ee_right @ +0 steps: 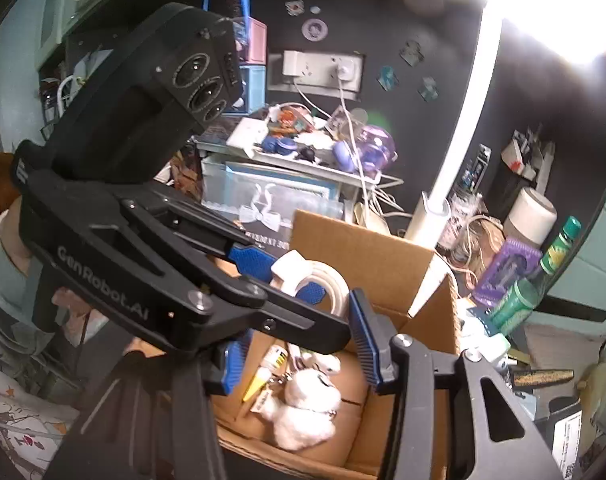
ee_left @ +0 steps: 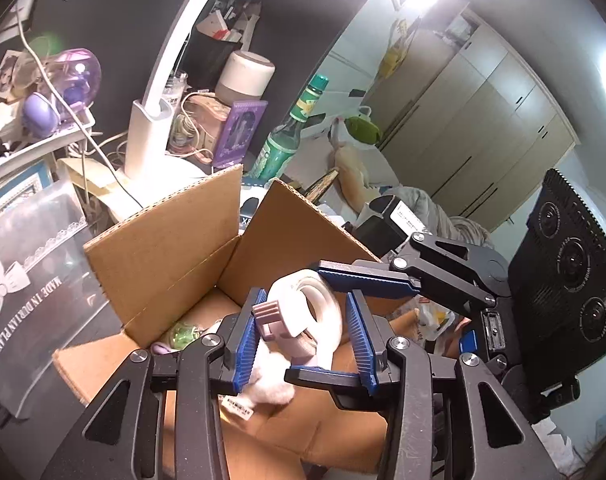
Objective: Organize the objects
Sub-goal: 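Lower the tape roll into the cardboard box and open the left gripper, then lower the right gripper onto the white fluffy puff and close it, then grasp the fluffy puff with the left gripper while the right gripper releases it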
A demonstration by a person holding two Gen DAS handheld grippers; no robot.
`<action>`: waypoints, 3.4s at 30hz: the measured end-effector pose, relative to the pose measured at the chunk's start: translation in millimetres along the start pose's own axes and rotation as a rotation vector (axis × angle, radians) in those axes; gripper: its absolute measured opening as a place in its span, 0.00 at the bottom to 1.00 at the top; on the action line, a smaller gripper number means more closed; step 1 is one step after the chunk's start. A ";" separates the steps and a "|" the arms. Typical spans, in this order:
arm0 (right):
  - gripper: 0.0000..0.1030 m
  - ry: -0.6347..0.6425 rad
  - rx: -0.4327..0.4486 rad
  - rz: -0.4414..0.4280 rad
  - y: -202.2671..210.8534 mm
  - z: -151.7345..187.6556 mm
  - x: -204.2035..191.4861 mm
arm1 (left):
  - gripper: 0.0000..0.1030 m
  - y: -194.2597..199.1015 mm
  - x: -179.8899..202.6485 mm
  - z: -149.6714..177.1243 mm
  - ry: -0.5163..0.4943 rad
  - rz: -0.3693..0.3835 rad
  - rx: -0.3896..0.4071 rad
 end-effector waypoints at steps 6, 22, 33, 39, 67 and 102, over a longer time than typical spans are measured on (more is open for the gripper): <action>0.50 -0.024 -0.021 0.012 -1.5 6.2 9.2 | 0.81 0.9 3.0 -3.8 -0.039 -0.108 0.050; 0.60 0.033 0.050 -0.049 10.1 -4.8 -27.9 | 0.91 65.3 -7.7 9.6 -0.065 -0.184 0.188; 0.60 0.170 0.123 -0.279 -0.4 -26.2 -136.7 | 0.94 179.6 -65.8 70.6 0.018 -0.351 0.366; 0.60 0.216 0.078 -0.402 -35.6 -25.8 -191.9 | 0.94 211.5 -104.8 118.0 0.092 -0.428 0.399; 0.47 0.197 -0.299 -0.449 -288.1 18.5 -241.2 | 0.94 209.1 -234.5 251.9 0.454 -0.548 0.341; 0.22 0.371 0.035 -0.305 -102.1 -40.0 -221.6 | 0.29 180.6 -143.4 158.0 0.283 -0.180 0.362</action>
Point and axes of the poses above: each gripper's, at about its wrist camera, not at the fingertips, and y roughly against the way its jaws point, x to its right, z to its underside, the point moved 6 cm from there along -y, roughly the way its jaws point, and after that the axes turned 11 degrees about -z, right-handed, at the moved point
